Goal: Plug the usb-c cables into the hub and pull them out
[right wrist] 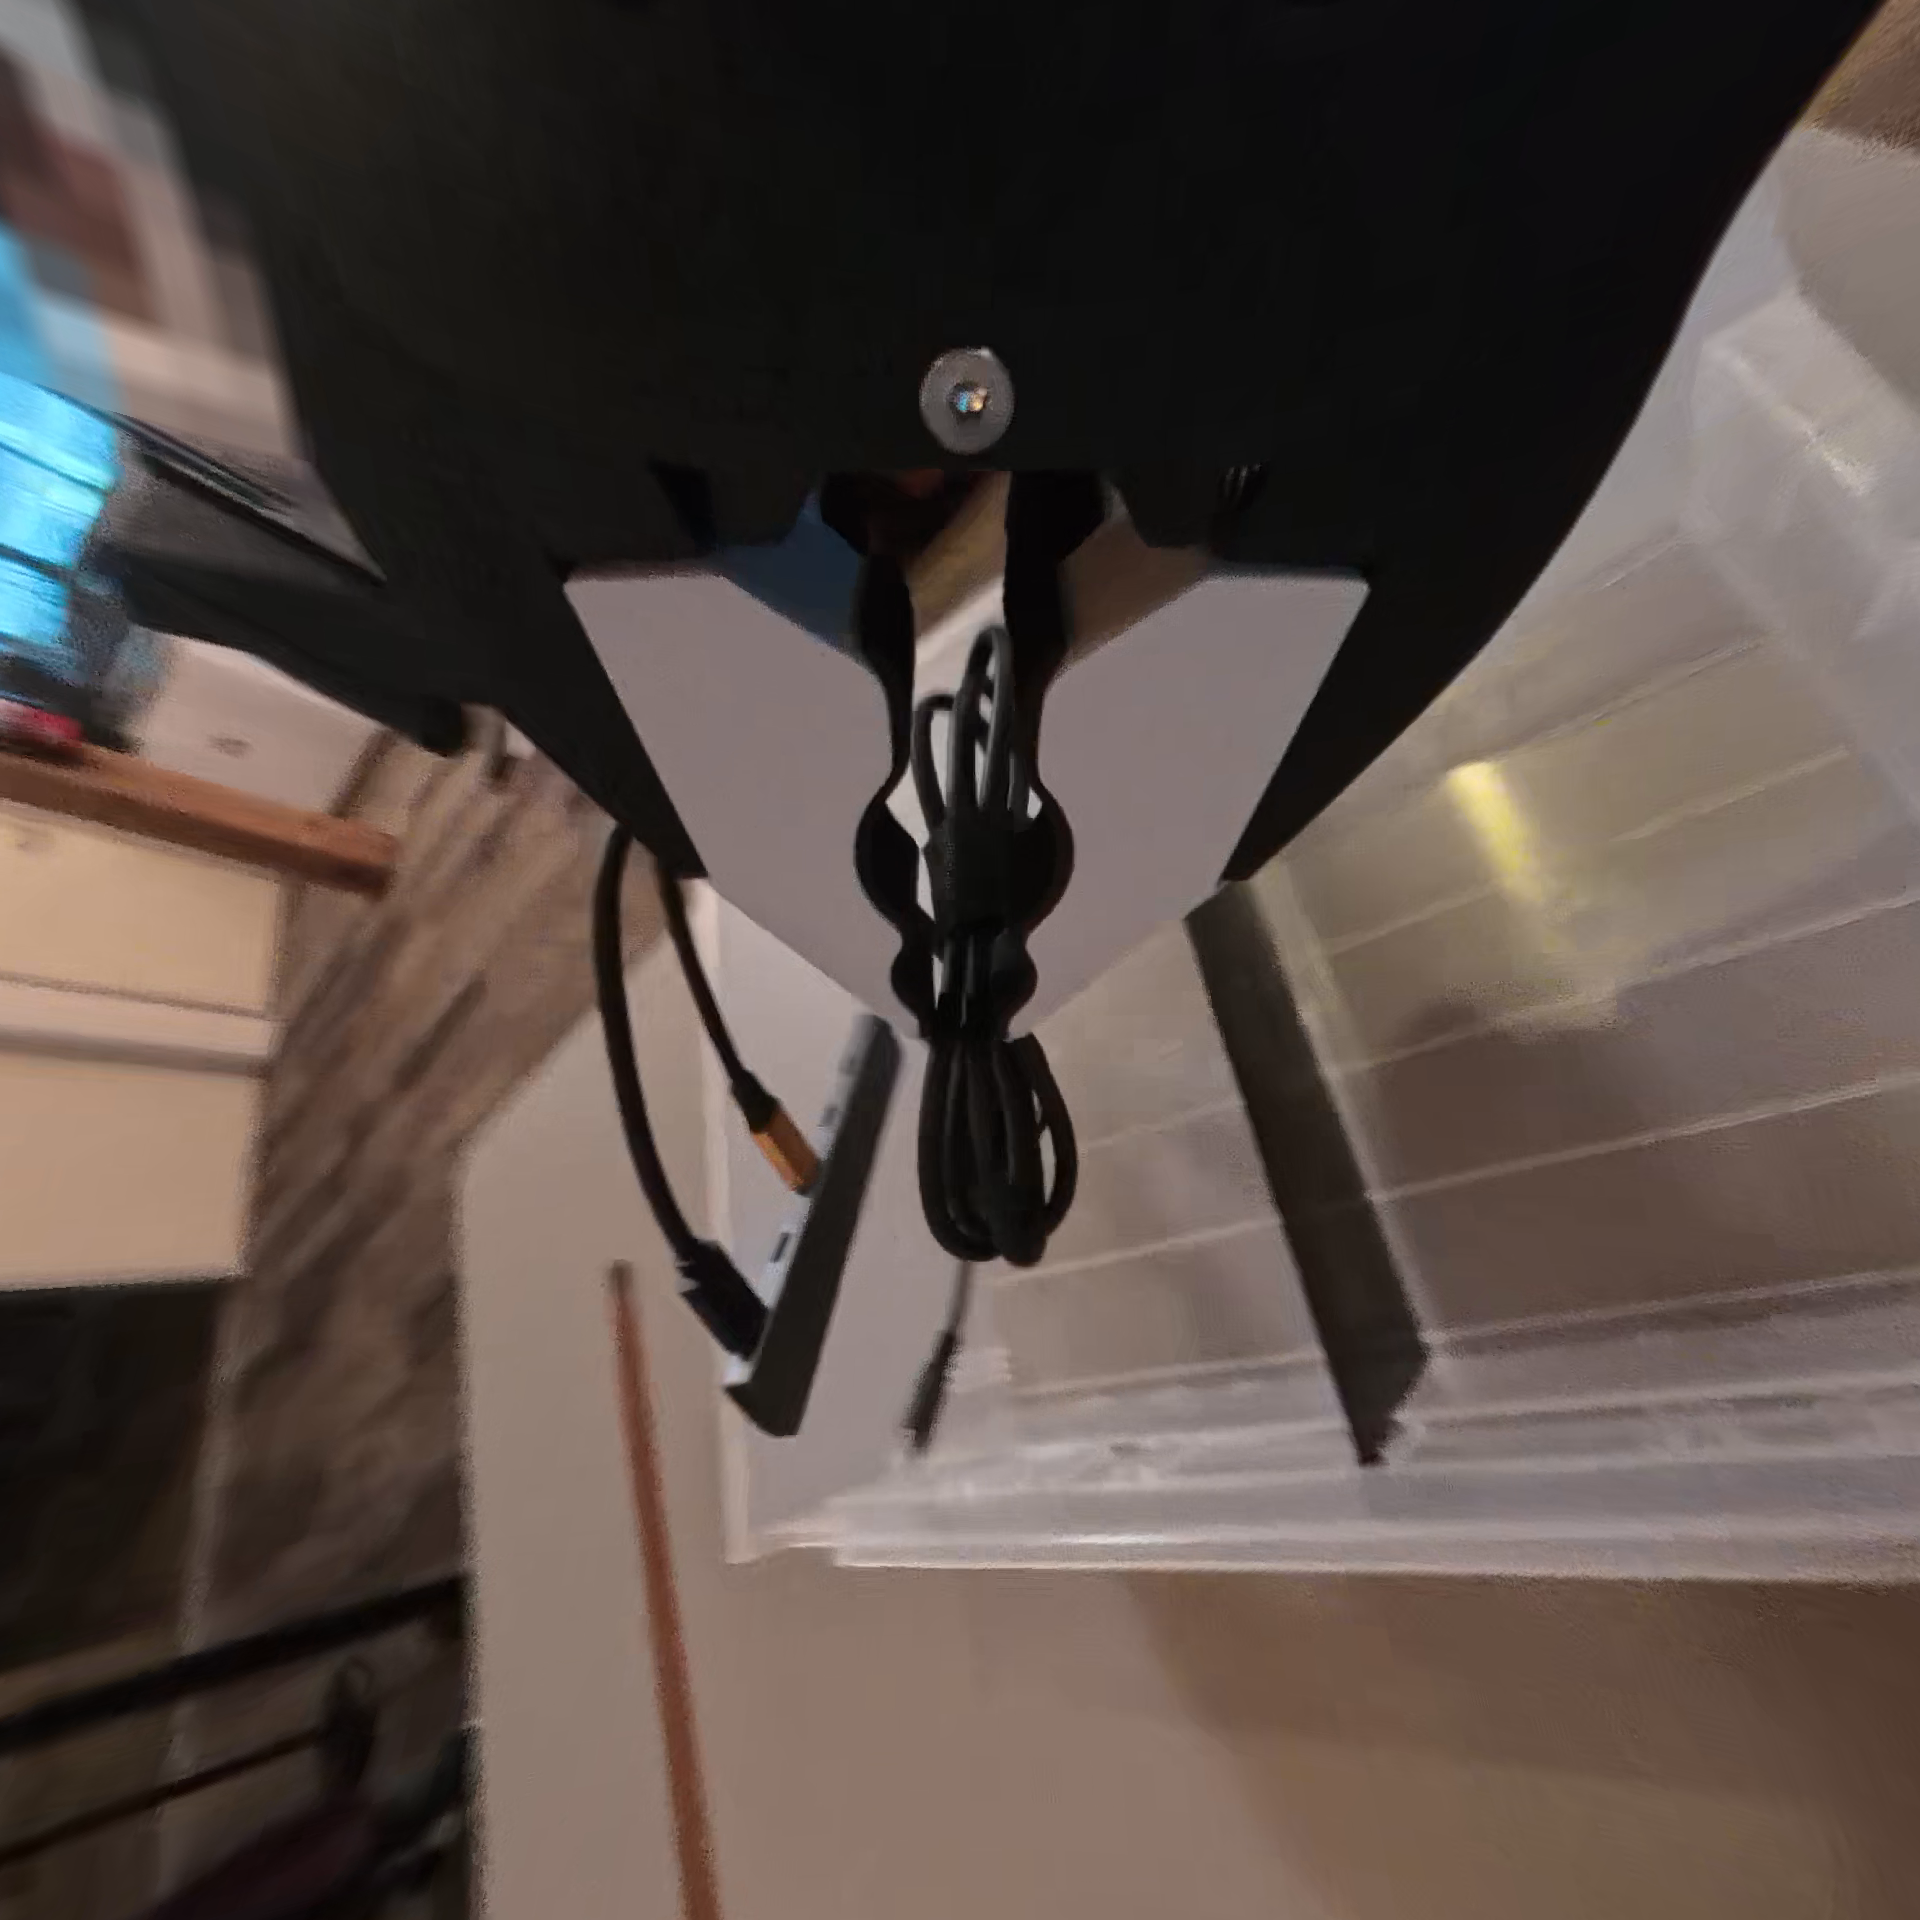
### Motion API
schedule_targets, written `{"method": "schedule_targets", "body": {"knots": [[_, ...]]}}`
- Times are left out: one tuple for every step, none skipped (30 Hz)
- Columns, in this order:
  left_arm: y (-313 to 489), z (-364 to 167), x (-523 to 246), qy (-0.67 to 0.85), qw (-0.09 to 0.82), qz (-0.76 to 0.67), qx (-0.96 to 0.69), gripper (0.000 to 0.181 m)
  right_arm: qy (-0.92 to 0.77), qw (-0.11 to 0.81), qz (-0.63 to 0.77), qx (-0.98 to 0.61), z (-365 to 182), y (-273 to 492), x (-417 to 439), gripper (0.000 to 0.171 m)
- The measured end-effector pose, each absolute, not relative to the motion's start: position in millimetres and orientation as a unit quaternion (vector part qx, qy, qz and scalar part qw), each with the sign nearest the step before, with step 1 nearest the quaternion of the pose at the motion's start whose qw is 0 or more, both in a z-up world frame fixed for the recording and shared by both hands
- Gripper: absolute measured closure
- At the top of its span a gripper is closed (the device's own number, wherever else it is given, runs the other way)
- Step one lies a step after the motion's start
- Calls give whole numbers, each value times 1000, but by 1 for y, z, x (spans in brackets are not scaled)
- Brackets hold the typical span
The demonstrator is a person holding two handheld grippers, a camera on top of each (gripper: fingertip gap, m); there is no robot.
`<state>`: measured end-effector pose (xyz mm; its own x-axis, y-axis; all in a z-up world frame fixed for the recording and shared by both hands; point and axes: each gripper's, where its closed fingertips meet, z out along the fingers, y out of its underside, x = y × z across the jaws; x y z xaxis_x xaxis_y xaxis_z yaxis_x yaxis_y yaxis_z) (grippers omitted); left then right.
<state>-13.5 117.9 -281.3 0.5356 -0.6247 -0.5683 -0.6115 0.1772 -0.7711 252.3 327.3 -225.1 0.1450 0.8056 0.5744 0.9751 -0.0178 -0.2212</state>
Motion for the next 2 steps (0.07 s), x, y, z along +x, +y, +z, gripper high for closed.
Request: {"method": "schedule_targets", "body": {"knots": [[118, -281, -14, 482, 597, -4, -641, 181, -626, 270, -116, -723, -235, 326, 250, 158], [118, -281, -14, 481, 598, -4, -641, 181, -606, 263, -90, -746, -237, 325, 248, 144]]}}
